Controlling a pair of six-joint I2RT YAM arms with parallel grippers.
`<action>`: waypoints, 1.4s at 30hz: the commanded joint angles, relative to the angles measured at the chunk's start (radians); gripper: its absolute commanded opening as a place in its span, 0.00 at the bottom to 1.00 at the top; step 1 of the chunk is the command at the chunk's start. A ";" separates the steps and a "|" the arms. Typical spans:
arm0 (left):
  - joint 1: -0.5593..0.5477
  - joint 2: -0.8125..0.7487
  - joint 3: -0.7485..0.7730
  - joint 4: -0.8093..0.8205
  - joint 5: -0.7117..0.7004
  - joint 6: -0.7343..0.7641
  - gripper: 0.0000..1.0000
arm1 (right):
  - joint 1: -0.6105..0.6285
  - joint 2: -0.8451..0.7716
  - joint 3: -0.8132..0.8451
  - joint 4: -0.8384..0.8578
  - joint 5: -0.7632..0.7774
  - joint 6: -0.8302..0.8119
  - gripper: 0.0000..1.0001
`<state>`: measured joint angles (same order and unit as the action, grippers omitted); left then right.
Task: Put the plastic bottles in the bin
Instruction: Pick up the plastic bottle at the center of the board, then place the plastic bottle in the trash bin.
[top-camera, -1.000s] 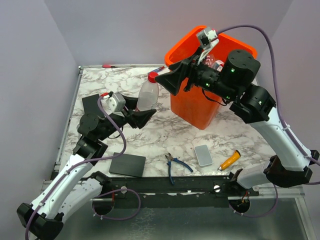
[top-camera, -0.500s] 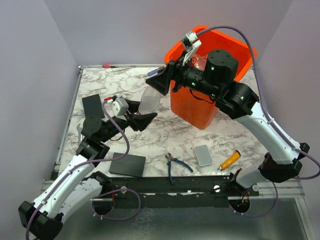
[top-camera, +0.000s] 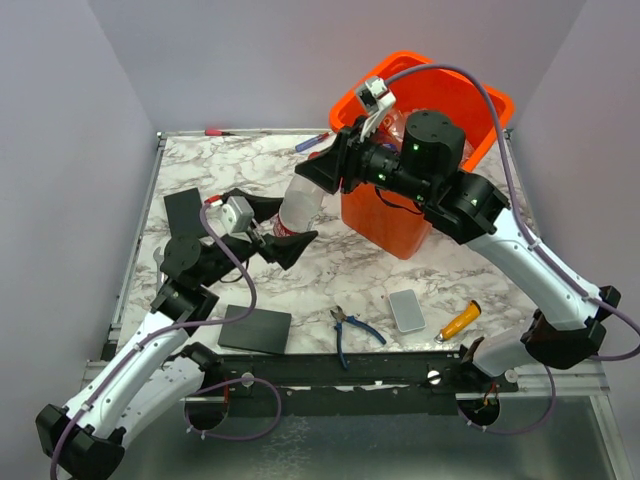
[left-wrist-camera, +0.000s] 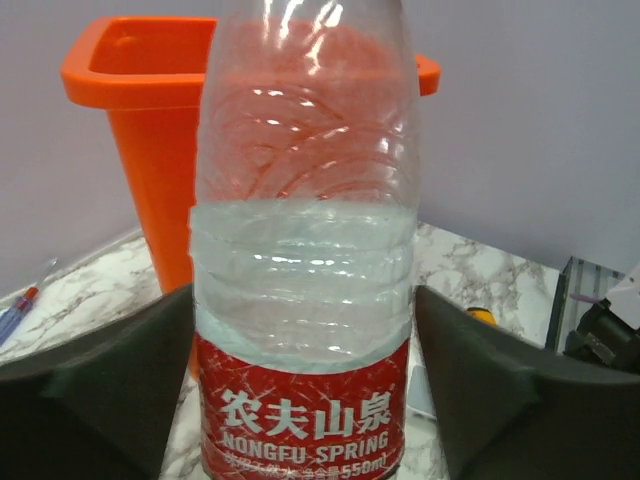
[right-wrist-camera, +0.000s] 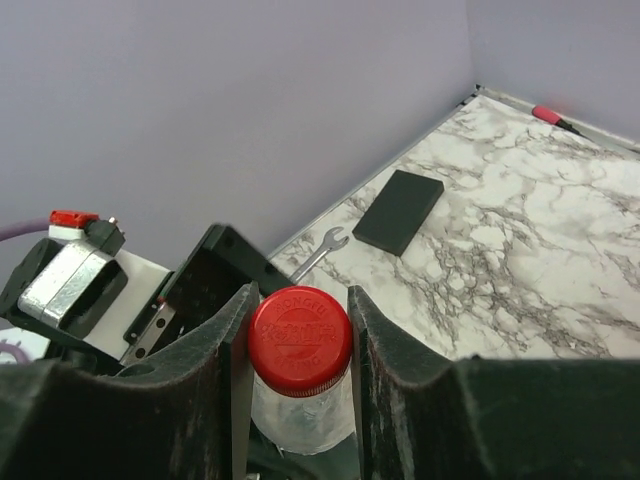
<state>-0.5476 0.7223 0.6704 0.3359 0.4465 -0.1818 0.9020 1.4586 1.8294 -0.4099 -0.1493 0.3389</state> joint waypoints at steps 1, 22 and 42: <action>-0.006 -0.035 -0.012 0.054 -0.123 -0.051 0.99 | 0.000 -0.038 0.003 0.015 0.010 -0.005 0.01; -0.006 -0.294 -0.252 -0.088 -1.137 0.049 0.99 | -0.254 -0.151 -0.027 0.400 0.979 -0.599 0.01; -0.009 -0.272 -0.247 -0.122 -1.117 0.023 0.99 | -0.470 -0.029 -0.096 0.059 0.312 -0.062 0.01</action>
<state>-0.5522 0.4408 0.4221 0.2214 -0.6460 -0.1562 0.4271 1.4296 1.7023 -0.2451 0.3267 0.1970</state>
